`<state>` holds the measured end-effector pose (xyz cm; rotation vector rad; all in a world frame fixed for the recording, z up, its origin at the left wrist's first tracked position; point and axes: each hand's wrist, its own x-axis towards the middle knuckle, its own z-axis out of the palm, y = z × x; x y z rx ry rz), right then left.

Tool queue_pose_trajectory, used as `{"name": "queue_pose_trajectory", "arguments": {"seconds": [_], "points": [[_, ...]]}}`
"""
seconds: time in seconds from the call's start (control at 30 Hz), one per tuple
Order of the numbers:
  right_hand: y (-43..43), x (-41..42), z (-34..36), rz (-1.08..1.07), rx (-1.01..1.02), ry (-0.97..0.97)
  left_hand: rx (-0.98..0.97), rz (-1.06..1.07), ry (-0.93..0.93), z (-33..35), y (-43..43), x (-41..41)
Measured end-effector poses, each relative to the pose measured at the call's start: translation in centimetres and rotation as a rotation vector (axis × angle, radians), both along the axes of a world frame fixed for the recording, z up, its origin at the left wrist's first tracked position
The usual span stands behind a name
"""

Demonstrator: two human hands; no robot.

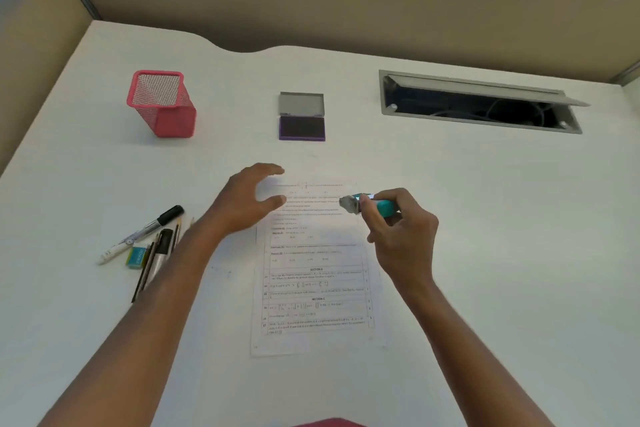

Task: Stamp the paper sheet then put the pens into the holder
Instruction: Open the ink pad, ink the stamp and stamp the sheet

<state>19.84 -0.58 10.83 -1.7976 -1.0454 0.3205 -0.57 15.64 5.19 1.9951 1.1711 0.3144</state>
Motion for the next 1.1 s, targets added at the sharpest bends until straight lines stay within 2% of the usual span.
{"name": "queue_pose_trajectory", "arguments": {"seconds": [0.13, 0.23, 0.37, 0.5, 0.63, 0.9, 1.1], "points": [[-5.3, -0.7, -1.3, -0.047, -0.085, 0.092, 0.067, -0.104, 0.042, -0.2, -5.7, -2.3], [-8.2, -1.0, -1.9, -0.101, -0.189, 0.204, 0.134, -0.216, 0.18, -1.1, -8.7, -3.4], [-10.7, -1.3, -1.9, -0.11, -0.279, 0.357, 0.115, -0.266, 0.272, -2.1, -10.5, -4.2], [-12.0, -1.7, -1.4, -0.057, -0.328, 0.393, 0.126, -0.29, 0.305, -2.4, -11.0, -4.5], [-12.5, -2.2, -0.9, -0.013, -0.394, 0.308, 0.118, -0.291, 0.294, -2.3, -10.9, -4.5], [-12.8, -3.4, -1.1, 0.04, -0.605, -0.091, 0.109, -0.295, 0.258, -2.2, -11.1, -4.5], [-12.7, -3.8, -1.6, 0.062, -0.639, -0.161, 0.093, -0.292, 0.255, -2.6, -11.1, -4.6]]}}
